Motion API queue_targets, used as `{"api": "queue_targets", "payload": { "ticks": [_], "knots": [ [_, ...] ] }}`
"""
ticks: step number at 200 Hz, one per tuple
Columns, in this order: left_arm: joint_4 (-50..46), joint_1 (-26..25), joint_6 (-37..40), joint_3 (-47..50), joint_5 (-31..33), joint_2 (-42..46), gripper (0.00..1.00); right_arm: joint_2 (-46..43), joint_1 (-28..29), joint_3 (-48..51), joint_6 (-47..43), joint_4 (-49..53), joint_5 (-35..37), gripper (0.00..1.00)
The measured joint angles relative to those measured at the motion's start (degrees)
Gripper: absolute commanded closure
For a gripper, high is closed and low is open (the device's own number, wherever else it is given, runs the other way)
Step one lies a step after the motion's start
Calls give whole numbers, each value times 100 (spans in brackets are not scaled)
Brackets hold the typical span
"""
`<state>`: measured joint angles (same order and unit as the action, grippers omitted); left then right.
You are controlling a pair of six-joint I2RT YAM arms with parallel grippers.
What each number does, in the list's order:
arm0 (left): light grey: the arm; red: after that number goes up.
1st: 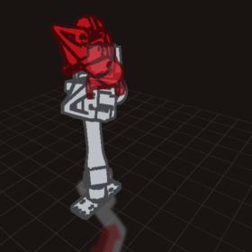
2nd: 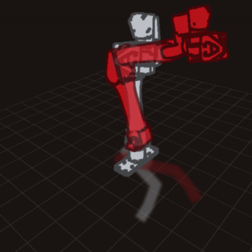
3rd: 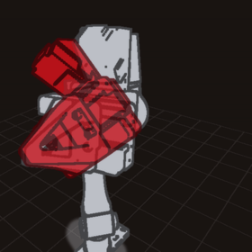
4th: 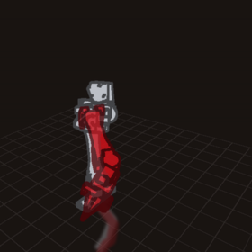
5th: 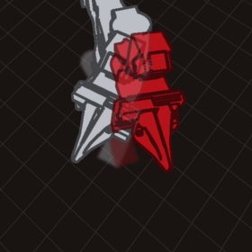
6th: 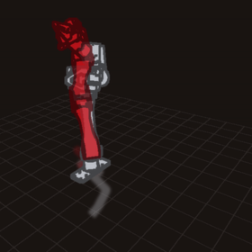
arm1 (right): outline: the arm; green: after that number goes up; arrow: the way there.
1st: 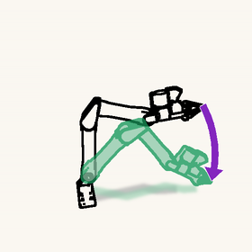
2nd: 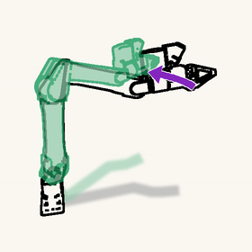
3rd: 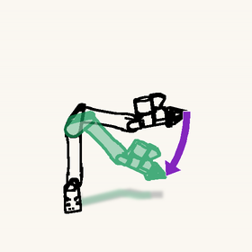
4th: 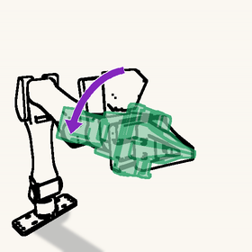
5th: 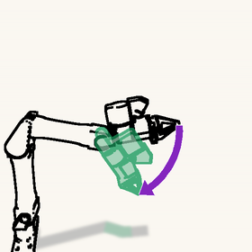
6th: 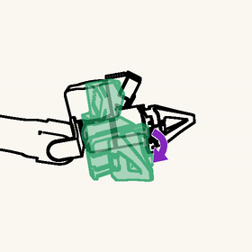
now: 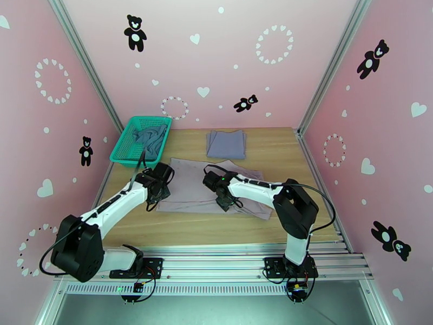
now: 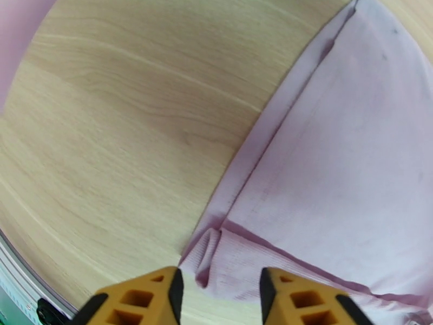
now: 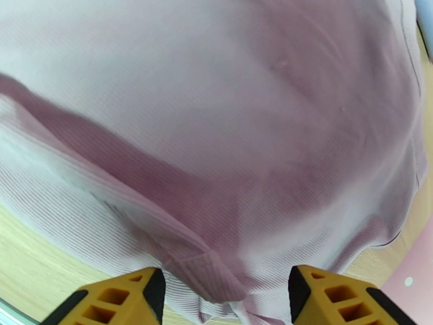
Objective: Fold and stack the mixed laundry pile
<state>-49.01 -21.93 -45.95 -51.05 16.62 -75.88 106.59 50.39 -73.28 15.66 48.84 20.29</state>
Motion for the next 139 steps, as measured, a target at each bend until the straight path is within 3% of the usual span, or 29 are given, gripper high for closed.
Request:
{"api": "queue_targets", "payload": {
  "ticks": [46,96,139],
  "knots": [
    [37,4,-31,872,-841,514,82,-4,-72,0,315,-166,160,57],
    [195,4,20,1008,-1403,518,84,72,-225,-44,426,-262,216,64],
    [422,4,122,929,-1493,-85,86,260,-225,-72,439,-363,208,68]
  ]
}}
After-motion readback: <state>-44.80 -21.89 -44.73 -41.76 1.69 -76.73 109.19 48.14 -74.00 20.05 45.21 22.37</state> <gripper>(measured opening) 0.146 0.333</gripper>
